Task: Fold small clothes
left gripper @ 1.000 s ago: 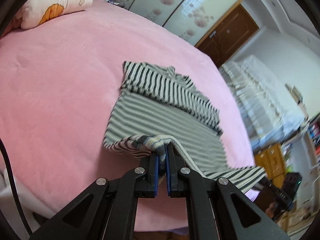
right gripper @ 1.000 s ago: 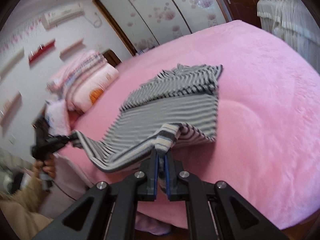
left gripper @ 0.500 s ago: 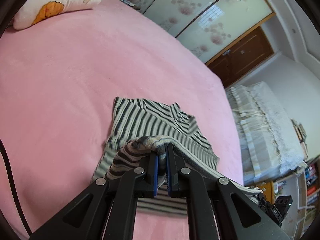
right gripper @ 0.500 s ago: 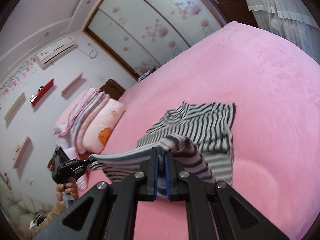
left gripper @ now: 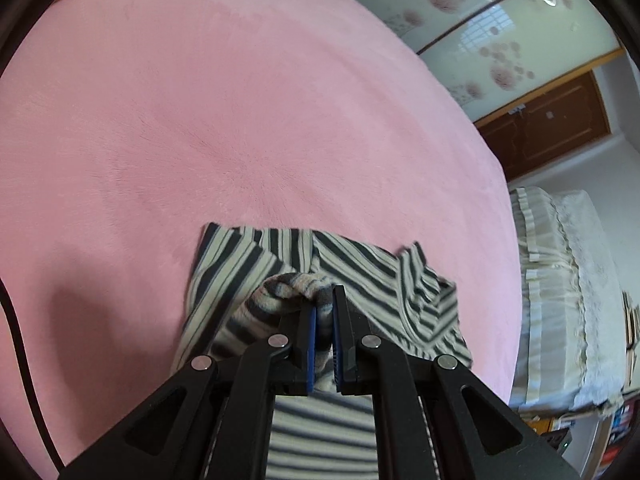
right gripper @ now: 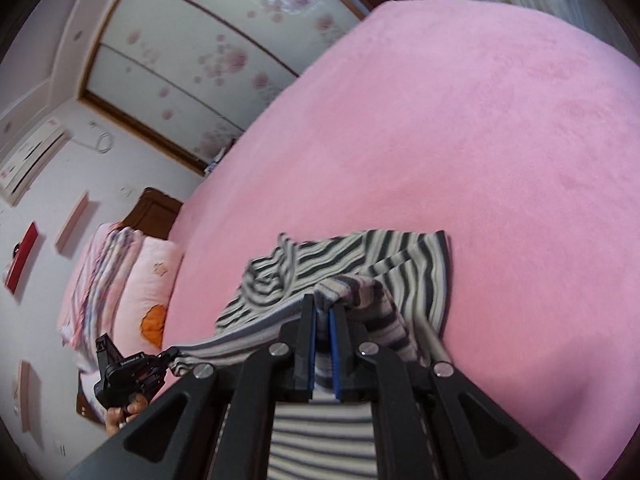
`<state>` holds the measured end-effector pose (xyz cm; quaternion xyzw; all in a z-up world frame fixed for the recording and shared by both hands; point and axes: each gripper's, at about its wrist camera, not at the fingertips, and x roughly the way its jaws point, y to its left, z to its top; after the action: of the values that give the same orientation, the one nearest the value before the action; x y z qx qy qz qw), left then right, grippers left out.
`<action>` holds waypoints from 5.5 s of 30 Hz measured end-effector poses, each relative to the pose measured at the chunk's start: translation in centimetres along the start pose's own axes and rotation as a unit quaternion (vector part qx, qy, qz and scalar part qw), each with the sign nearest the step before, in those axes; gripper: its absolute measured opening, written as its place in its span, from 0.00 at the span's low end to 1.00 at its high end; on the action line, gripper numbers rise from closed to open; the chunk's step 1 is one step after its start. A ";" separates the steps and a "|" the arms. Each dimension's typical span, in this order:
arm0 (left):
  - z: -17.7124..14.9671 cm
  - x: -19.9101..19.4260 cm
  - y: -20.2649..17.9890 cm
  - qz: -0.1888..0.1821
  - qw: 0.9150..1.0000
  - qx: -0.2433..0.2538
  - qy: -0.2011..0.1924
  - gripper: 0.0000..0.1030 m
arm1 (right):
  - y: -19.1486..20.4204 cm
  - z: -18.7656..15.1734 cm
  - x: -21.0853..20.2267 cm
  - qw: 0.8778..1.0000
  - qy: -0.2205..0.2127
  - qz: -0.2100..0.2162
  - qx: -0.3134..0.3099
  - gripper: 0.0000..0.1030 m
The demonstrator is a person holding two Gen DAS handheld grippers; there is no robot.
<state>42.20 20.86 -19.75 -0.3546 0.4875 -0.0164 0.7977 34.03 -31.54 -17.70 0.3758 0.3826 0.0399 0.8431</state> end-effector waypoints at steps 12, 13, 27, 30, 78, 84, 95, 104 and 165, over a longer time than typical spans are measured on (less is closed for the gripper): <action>1.9 6.4 0.4 0.012 0.999 -0.040 0.015 0.06 | -2.0 2.6 5.1 0.998 0.009 -0.045 0.032 0.05; 2.0 6.8 0.7 0.010 0.998 -0.053 0.019 0.07 | -2.3 2.6 5.4 0.998 0.017 -0.048 0.040 0.09; 3.0 6.6 2.3 -0.053 0.989 -0.131 -0.033 0.42 | -3.8 5.2 3.7 0.996 -0.021 -0.060 0.056 0.37; 3.2 6.6 1.3 -0.033 0.995 -0.093 -0.031 0.42 | -1.9 5.2 3.6 0.995 -0.022 -0.096 -0.018 0.37; 0.8 8.3 -5.2 0.075 0.856 0.511 0.011 0.18 | 3.7 2.5 11.8 0.915 0.091 -0.153 -0.362 0.36; 0.5 8.5 -5.3 0.056 0.854 0.517 0.019 0.04 | 2.4 3.5 12.3 0.934 0.106 -0.120 -0.319 0.12; 2.6 6.4 -4.5 0.031 0.923 0.379 -0.059 0.03 | 2.0 4.0 9.9 0.955 0.014 -0.117 -0.271 0.07; 3.5 6.4 -2.7 0.077 0.942 0.315 -0.088 0.02 | -1.2 4.6 11.0 0.972 0.012 -0.147 -0.184 0.07; -13.8 0.7 -2.5 0.204 0.906 0.369 -0.040 0.55 | 0.0 -13.0 -1.5 0.926 0.019 -0.260 -0.274 0.24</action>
<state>32.46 11.13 -22.61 0.0719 0.4764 -0.0181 0.8761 24.18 -24.21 -22.36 0.0164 0.4567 -0.0704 0.8867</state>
